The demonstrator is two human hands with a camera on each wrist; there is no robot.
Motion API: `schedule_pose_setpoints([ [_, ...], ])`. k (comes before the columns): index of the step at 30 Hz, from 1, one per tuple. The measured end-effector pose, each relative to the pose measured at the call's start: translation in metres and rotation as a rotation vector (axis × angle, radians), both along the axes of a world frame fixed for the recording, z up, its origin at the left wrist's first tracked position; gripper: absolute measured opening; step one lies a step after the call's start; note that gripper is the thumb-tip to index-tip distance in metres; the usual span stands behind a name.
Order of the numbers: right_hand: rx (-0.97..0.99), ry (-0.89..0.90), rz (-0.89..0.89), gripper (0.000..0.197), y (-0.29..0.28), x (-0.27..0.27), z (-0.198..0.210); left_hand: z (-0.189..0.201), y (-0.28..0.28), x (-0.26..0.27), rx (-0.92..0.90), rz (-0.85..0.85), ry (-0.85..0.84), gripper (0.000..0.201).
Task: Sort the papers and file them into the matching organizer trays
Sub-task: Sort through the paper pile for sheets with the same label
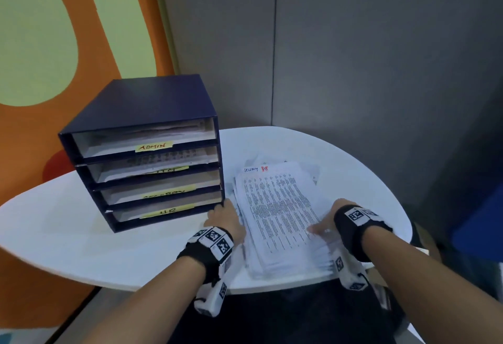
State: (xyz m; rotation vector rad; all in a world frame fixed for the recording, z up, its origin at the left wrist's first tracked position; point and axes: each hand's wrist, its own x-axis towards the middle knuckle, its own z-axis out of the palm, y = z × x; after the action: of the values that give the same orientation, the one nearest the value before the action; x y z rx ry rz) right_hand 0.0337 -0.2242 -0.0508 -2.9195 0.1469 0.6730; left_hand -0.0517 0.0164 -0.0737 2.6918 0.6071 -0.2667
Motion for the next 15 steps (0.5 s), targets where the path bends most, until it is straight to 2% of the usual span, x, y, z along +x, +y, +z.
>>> schedule_pose_setpoints([
  [3,0.022,0.073,0.011,0.067,0.003,0.001,-0.006,0.000,0.006,0.005,-0.184,0.112,-0.078,0.043],
  [6,-0.037,0.105,0.180,0.054,0.000,0.000,-0.006,-0.005,0.017,0.007,-0.349,0.216,-0.097,0.020],
  [8,-0.060,0.061,0.212,0.051,-0.003,-0.005,0.002,-0.007,0.021,0.006,-0.572,0.303,-0.096,0.015],
  [9,-0.120,0.032,0.291,0.053,-0.003,-0.009,0.008,-0.004,0.020,0.004,-0.696,0.354,-0.071,0.012],
  [11,-0.184,0.003,0.376,0.053,-0.005,-0.011,0.017,0.002,0.019,-0.003,-0.842,0.405,0.031,0.007],
  [15,-0.300,-0.049,0.445,0.051,-0.013,-0.007,0.021,0.009,0.021,-0.016,-0.888,0.335,0.218,0.019],
])
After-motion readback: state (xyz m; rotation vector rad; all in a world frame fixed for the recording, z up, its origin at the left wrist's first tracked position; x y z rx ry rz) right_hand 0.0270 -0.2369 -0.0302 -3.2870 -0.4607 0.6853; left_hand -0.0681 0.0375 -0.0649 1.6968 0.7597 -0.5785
